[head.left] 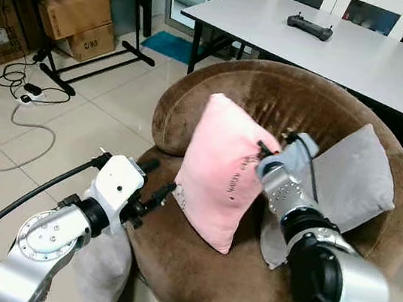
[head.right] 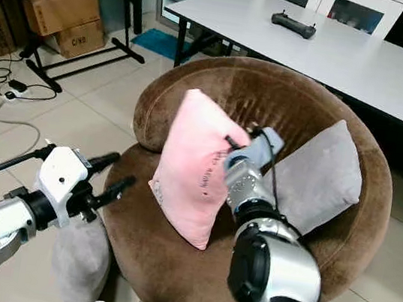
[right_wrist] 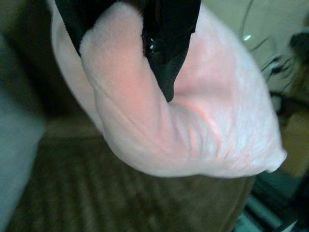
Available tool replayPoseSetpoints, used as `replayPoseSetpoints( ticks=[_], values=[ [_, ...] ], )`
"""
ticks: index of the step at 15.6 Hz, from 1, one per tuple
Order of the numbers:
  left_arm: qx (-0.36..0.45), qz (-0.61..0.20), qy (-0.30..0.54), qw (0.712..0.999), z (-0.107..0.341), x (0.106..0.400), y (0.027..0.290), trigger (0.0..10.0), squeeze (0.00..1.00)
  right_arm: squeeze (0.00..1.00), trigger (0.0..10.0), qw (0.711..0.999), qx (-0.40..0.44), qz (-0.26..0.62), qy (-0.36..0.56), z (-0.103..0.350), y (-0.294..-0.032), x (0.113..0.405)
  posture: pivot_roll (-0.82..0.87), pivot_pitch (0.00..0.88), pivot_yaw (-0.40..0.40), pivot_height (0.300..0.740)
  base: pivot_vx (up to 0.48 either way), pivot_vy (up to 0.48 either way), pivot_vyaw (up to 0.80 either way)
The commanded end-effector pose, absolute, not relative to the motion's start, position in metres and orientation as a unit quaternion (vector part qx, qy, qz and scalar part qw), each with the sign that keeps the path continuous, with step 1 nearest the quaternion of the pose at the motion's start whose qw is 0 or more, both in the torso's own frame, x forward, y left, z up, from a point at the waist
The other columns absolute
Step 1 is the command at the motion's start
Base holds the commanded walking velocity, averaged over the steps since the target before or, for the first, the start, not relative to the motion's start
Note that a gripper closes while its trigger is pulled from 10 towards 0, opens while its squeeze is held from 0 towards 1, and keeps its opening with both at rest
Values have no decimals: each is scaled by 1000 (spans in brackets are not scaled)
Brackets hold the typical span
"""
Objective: Move the pillow to the sofa from floor
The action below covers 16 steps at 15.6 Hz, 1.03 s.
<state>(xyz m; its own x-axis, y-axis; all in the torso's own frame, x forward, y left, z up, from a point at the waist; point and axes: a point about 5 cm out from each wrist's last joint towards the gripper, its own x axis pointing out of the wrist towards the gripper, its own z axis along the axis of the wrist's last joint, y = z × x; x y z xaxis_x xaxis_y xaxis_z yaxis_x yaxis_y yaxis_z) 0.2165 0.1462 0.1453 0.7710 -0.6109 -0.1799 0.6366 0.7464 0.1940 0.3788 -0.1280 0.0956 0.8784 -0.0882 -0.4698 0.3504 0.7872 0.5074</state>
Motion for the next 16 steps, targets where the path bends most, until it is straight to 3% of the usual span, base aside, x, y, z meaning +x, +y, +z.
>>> replayPoseSetpoints(
  ticks=[1,3,7,11,12,13,14,16],
  values=[
    [107,-363,43,925,155,215,143,10000,0,0,10000,925,303,-143,179,114,-139,388,191,0,-50,740,0,0,0],
    [105,-397,62,910,155,211,142,10000,0,0,10000,923,298,-186,158,124,-157,391,188,0,-47,740,0,0,0],
    [108,-400,69,908,153,209,145,10000,0,0,10000,918,276,-247,141,128,-183,390,186,0,-42,740,0,0,0],
    [109,-413,84,900,152,207,146,10000,0,0,10000,900,264,-307,162,110,-203,377,183,0,-36,740,0,0,0],
    [109,-414,85,900,153,207,146,10000,0,82,10000,895,263,-320,167,105,-208,373,182,0,-35,740,0,0,0],
    [109,-414,85,900,153,207,147,10000,0,82,10000,894,265,-322,168,103,-208,373,182,0,-35,740,0,0,0],
    [111,-416,88,898,152,208,147,10000,0,969,10000,887,268,-332,177,98,-211,369,178,0,-30,740,0,0,0],
    [114,-417,89,898,152,210,147,10000,0,1000,10000,873,296,-340,187,88,-217,363,179,0,-27,740,0,0,0]
  ],
)
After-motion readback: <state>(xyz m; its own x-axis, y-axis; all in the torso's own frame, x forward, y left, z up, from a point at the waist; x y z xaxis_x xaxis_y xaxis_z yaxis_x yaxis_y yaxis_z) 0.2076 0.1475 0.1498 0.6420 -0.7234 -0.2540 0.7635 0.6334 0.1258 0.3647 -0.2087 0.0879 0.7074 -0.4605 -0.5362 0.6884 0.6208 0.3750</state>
